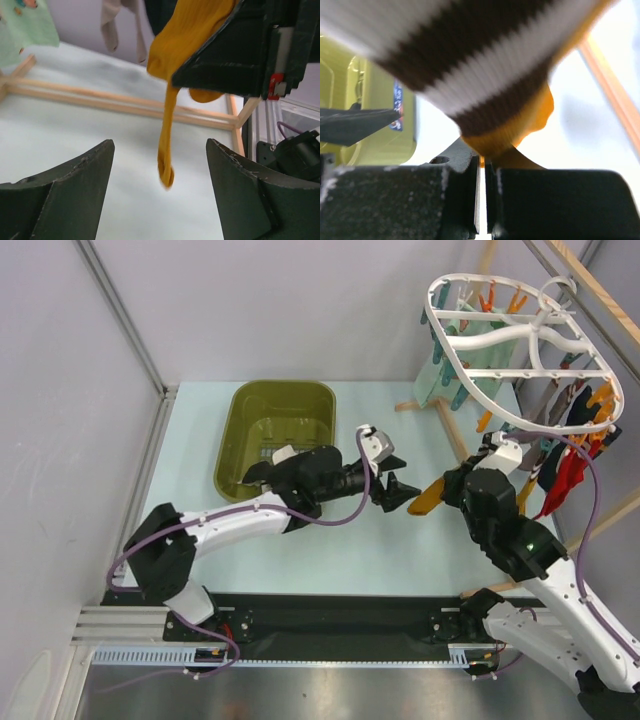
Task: Remove the socks clipped to the hanger
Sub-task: Remove the sock from the hanger.
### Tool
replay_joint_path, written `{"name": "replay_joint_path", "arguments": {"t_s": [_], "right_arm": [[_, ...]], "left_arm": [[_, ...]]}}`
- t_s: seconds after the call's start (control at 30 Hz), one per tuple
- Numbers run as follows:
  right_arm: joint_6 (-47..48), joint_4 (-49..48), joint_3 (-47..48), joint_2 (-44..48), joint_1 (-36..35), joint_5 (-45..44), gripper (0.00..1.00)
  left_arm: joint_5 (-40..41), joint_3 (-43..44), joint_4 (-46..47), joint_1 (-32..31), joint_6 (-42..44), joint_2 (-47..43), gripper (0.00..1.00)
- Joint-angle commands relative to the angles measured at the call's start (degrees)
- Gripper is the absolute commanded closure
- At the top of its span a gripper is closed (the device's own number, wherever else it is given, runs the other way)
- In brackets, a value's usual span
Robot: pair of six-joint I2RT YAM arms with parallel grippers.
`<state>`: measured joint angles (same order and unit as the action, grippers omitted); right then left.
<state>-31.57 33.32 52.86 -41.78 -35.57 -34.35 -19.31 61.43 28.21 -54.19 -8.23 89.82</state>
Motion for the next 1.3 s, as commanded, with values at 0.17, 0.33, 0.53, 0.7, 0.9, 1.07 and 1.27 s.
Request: {"name": "replay_joint_path", "arguments": {"t_s": [0.17, 0.33, 0.53, 0.7, 0.9, 1.07, 1.27], "right_arm": [[-2.27, 2.71, 2.42, 4.51, -0.29, 2.97, 1.00], [-1.91, 3.33, 2.42, 5.04, -0.29, 2.97, 1.00], [-3.32, 3.86, 2.86, 5.65, -0.20, 5.25, 1.00], [-4.63, 5.17, 4.18, 6.18, -0.29, 6.84, 0.93], [-7.10, 17.20, 12.51, 6.10, -0.29, 8.33, 0.50], [-8.77, 31.27, 25.06, 2.24, -0.29, 9.03, 0.37], [-9.74, 37.43, 35.27, 0.65, -0.29, 5.62, 0.29]], "left_arm": [[0.15, 7.48, 7.65, -5.21, 8.05, 7.64, 0.19], [2.96, 11.42, 5.81, -6.45, 10.07, 11.77, 0.18], [4.02, 15.81, 5.20, -6.71, 9.81, 15.11, 0.19], [3.22, 16.71, 3.35, -7.33, 9.55, 15.48, 0.75], [3.14, 14.51, 3.70, -7.50, 8.58, 13.02, 1.00], [3.49, 13.37, 3.35, -7.50, 7.19, 11.78, 1.00], [3.14, 12.05, 3.96, -7.68, 6.47, 10.55, 1.00]]}}
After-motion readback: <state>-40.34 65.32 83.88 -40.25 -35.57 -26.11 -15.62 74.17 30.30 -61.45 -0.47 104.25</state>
